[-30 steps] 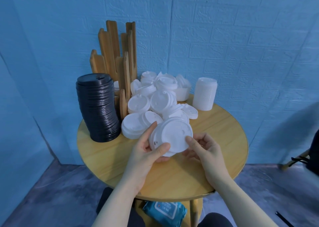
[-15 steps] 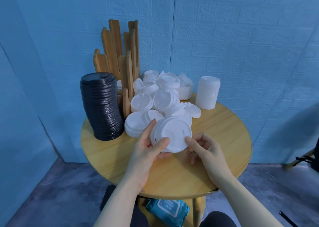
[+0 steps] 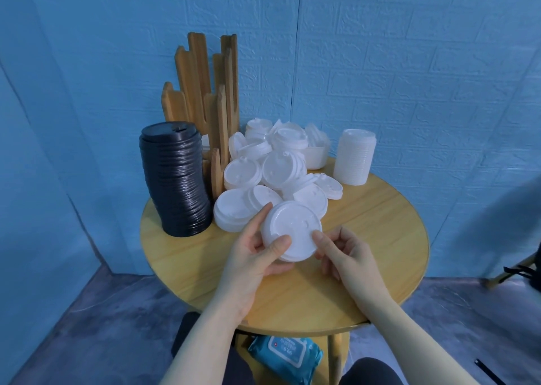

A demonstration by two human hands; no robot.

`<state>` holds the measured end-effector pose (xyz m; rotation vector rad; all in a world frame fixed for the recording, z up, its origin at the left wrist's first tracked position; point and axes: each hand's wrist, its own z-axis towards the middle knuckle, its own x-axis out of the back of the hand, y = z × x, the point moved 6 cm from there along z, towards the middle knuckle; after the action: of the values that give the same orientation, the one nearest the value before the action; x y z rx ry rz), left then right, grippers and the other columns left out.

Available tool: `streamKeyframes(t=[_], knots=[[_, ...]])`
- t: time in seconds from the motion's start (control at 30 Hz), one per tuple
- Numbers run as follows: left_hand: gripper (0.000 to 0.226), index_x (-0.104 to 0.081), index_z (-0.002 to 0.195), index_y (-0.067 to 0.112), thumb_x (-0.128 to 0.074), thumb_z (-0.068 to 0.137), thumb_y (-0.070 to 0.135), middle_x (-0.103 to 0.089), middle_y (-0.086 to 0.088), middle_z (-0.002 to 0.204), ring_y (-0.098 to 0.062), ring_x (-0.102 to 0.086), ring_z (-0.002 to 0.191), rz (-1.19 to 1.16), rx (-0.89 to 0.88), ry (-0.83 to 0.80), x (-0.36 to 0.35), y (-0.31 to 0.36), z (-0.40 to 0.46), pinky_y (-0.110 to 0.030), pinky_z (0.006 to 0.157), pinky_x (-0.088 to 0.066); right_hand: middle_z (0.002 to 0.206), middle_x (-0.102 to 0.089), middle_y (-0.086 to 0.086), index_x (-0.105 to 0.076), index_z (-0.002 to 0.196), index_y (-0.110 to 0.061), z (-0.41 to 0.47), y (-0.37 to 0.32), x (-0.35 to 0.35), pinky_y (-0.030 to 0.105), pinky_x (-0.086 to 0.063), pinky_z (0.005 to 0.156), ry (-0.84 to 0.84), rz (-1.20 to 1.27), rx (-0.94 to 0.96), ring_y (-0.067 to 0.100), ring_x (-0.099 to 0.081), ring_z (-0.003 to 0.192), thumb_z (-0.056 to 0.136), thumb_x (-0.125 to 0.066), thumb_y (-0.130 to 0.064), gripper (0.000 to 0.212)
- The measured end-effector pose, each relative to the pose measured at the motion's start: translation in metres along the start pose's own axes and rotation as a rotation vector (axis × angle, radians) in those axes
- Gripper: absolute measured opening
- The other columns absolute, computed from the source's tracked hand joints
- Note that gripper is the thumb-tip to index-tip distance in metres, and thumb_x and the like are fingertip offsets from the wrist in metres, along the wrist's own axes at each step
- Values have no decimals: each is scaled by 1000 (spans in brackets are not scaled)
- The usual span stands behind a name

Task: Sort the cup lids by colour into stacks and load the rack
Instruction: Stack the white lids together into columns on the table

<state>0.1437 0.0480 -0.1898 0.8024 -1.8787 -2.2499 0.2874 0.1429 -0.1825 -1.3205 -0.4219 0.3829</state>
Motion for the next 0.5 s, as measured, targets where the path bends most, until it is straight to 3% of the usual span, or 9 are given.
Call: streamKeyframes(t=[0.17, 0.3, 0.5], knots=[[61, -56, 136, 30, -71, 77, 25, -68, 6, 124, -17, -69, 108, -41, -25, 45, 4, 2, 0, -48, 77, -61, 67, -60, 0, -59, 84, -7, -3, -6, -4, 16, -40, 55, -14, -67, 44, 13, -49, 58, 75, -69, -45, 40], [59, -58, 133, 31, -70, 76, 23, -67, -2, 126, -23, -70, 105, -11, -3, 8, 0, 2, -1, -41, 68, -62, 95, -67, -2, -57, 116, -21, -2, -8, -6, 17, -43, 57, -34, -17, 47, 6, -54, 64, 74, -70, -40, 48], [59, -59, 131, 38, -73, 76, 22, -70, -4, 119, -22, -72, 100, 6, 36, -16, -3, 0, -2, -42, 65, -62, 70, -66, -3, -63, 111, -20, -7, -12, -8, 19, -42, 54, -94, -6, 61, 4, -52, 56, 82, -64, -33, 31]])
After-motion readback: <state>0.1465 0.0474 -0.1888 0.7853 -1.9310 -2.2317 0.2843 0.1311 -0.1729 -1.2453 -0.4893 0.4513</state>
